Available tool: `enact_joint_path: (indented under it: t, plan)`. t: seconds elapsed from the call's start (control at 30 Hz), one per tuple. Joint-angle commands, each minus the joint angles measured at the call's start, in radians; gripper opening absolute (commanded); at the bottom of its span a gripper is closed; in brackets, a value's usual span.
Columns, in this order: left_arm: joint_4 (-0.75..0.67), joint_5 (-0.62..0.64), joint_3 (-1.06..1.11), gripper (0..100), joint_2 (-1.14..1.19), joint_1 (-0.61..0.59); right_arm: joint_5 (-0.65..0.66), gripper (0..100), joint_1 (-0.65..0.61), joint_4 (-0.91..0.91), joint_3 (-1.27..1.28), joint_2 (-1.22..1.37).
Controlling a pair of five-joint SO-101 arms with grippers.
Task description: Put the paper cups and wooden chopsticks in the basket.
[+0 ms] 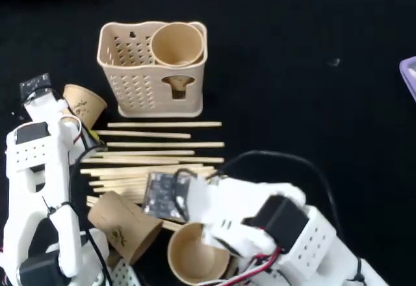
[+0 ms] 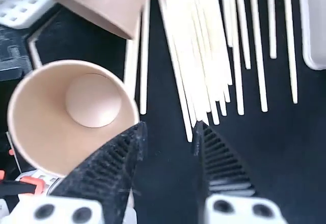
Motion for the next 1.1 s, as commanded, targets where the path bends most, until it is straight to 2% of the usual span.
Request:
enact_joint_path:
  t: [0.0,0.33,0.63,0.9,1.07]
  plan:
    - [-0.012,0.002,-0.012,24,-0.018,0.004,-0.003,15.6,-0.089,0.023,-0.005,0.047]
    - [-0.012,0.002,-0.012,24,-0.021,0.004,-0.020,15.6,-0.245,0.018,-0.004,0.254]
    - [-0.006,0.002,-0.012,24,-0.028,0.002,-0.026,15.2,-0.236,0.006,0.008,0.292]
    - [-0.003,0.002,-0.012,24,-0.028,0.002,-0.026,14.8,-0.236,-0.078,0.105,0.285]
    - [-0.003,0.002,-0.012,24,-0.028,0.002,-0.026,0.8,-0.238,-0.075,0.101,0.285]
